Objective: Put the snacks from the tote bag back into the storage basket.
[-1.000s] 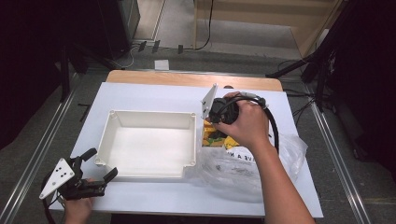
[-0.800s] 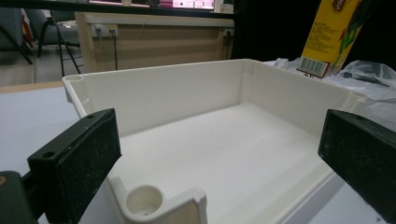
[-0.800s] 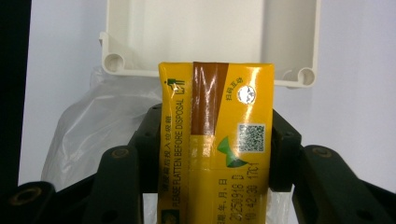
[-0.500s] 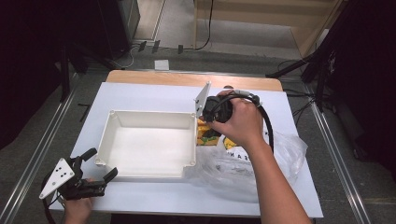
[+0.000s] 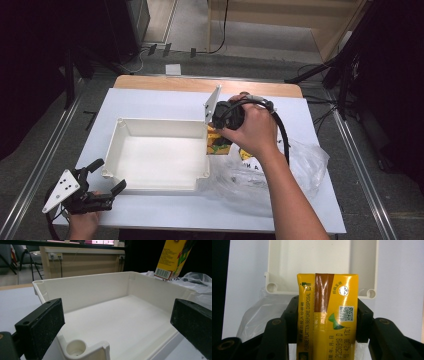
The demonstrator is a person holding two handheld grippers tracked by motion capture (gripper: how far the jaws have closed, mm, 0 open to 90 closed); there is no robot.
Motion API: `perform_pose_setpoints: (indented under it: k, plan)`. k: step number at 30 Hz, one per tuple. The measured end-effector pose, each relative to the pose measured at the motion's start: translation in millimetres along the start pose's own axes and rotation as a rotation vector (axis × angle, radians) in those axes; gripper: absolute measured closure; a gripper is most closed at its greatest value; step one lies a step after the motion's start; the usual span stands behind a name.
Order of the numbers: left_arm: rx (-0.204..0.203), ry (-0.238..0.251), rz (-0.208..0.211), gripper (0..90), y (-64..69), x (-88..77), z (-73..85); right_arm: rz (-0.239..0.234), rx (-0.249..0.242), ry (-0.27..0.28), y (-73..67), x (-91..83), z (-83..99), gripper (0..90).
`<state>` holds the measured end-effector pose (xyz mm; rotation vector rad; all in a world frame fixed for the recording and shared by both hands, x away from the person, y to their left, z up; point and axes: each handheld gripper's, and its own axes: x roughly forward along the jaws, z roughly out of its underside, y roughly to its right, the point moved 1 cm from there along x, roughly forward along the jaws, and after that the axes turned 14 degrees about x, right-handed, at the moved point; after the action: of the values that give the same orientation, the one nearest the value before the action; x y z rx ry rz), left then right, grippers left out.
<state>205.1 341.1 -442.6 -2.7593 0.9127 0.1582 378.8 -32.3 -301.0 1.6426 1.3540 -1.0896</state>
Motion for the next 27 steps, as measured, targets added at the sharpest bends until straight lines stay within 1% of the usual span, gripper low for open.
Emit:
perform_pose_setpoints:
  k: [1,2,4,5,6,7,8,9,10,11,12,15,16,17,18,19,20,21,24,27]
  plan:
    - [0.0,0.0,0.0,0.0,0.0,0.0,0.0,0.0,0.0,0.0,0.0,0.0,0.0,52.7]
    - [0.0,0.0,0.001,0.0,0.0,0.0,0.0,0.004,-0.011,0.012,0.8,1.0,-2.2,52.7]
    - [0.0,0.0,0.001,0.0,0.1,0.0,0.0,0.001,-0.002,0.002,-0.2,1.1,-3.9,52.7]
    - [0.001,-0.001,0.001,0.0,0.0,0.1,-0.1,0.008,-0.011,0.008,0.2,1.6,-5.1,52.7]
    - [0.0,0.0,0.002,0.0,0.1,0.1,-0.1,0.002,0.004,-0.001,-1.3,1.6,-5.3,52.7]
    - [0.0,0.0,0.002,0.0,0.1,0.1,-0.1,0.002,0.004,-0.001,-1.3,1.6,-5.3,52.7]
    - [0.0,0.0,0.002,0.0,0.1,0.1,-0.1,0.006,-0.01,0.01,-0.4,2.8,-7.8,52.7]
    - [0.0,0.001,0.002,0.0,0.1,0.2,-0.1,-0.002,0.002,-0.001,-1.8,2.8,-8.4,52.7]
    - [0.0,0.0,0.003,0.0,0.1,0.1,-0.1,-0.001,-0.007,0.001,-1.5,2.9,-9.7,52.7]
    - [0.0,0.0,0.002,0.0,0.1,0.1,-0.1,0.008,-0.006,0.004,-1.4,3.0,-10.8,52.7]
    - [0.0,0.0,0.002,0.0,0.1,0.1,-0.1,-0.001,-0.002,0.001,-2.3,2.8,-11.6,52.7]
    - [-0.001,0.002,0.002,0.0,0.0,0.2,-0.2,-0.007,0.0,0.0,-2.9,2.6,-14.9,52.7]
    - [0.0,0.001,0.003,0.0,0.1,0.2,-0.1,-0.001,0.004,-0.005,-3.3,2.1,-15.5,52.7]
    - [0.001,0.001,0.004,0.0,0.0,0.2,-0.2,0.006,-0.014,0.008,-2.0,2.8,-17.5,52.7]
    - [0.0,0.002,0.004,0.0,0.2,0.4,-0.2,-0.003,0.0,-0.003,-3.3,2.2,-18.1,52.7]
    - [0.001,0.001,0.004,0.0,0.2,0.4,-0.3,-0.002,-0.005,0.0,-3.1,2.3,-19.1,52.8]
    - [0.001,0.001,0.004,0.0,0.2,0.5,-0.3,-0.003,0.0,-0.003,-3.6,2.2,-19.7,52.7]
    - [0.001,0.001,0.004,0.0,0.3,0.6,-0.3,-0.004,-0.01,0.003,-3.2,2.9,-21.1,52.8]
    - [0.001,0.001,0.005,0.0,0.4,0.8,-0.4,-0.006,-0.005,-0.005,-4.2,3.9,-23.8,52.8]
    - [0.002,0.001,0.006,0.0,0.5,0.9,-0.4,-0.002,-0.015,0.003,-3.6,5.0,-26.0,52.8]
